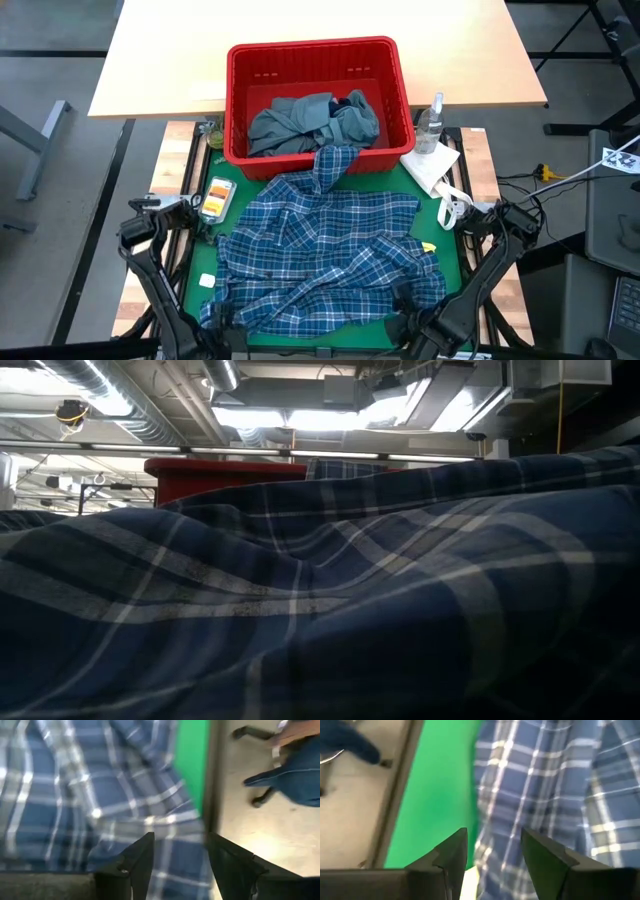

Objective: Fold Laundry from Bin
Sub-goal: Fold the blue shirt

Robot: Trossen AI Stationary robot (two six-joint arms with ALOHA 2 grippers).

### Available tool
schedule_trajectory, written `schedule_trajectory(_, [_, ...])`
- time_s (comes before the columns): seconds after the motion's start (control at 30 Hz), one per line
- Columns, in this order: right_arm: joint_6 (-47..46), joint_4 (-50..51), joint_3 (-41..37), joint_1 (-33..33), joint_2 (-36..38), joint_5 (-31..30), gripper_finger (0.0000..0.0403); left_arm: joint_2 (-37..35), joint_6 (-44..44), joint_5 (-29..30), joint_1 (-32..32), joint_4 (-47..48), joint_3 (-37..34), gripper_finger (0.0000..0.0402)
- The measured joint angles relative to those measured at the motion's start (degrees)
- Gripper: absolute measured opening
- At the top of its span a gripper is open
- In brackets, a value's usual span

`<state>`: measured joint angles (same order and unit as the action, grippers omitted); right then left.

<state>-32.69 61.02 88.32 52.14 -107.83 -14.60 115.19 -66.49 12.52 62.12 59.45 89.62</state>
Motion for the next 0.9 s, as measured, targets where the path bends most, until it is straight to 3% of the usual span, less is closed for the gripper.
schedule_trajectory(0.27, [-0.14, -1.79, -4.26, -0.04, 0.00, -1.31, 0.0186, 0.57, -6.76, 0.12, 0.66, 3.32, 0.00, 0.0174])
schedule_trajectory(0.4, [-0.17, -3.05, -4.92, -0.04, 0.00, -1.28, 0.0186, 0.53, -5.99, 1.47, 0.64, -1.48, 0.00, 0.0174])
schedule_trajectory(0.5, [-0.15, -3.79, -4.92, -0.02, 0.00, -1.28, 0.0186, 0.51, -5.25, 5.73, 0.69, -5.60, 0.00, 0.0174])
schedule_trajectory(0.63, [-0.04, -4.25, -4.92, -0.04, 0.00, -1.28, 0.0186, 1.05, -4.83, 9.02, 0.64, -5.73, 0.01, 0.0174])
schedule_trajectory(0.9, [-0.02, -4.27, -4.92, -0.04, 0.00, -1.28, 0.0186, 5.12, -0.40, 8.40, 0.51, -5.23, 0.02, 0.0174])
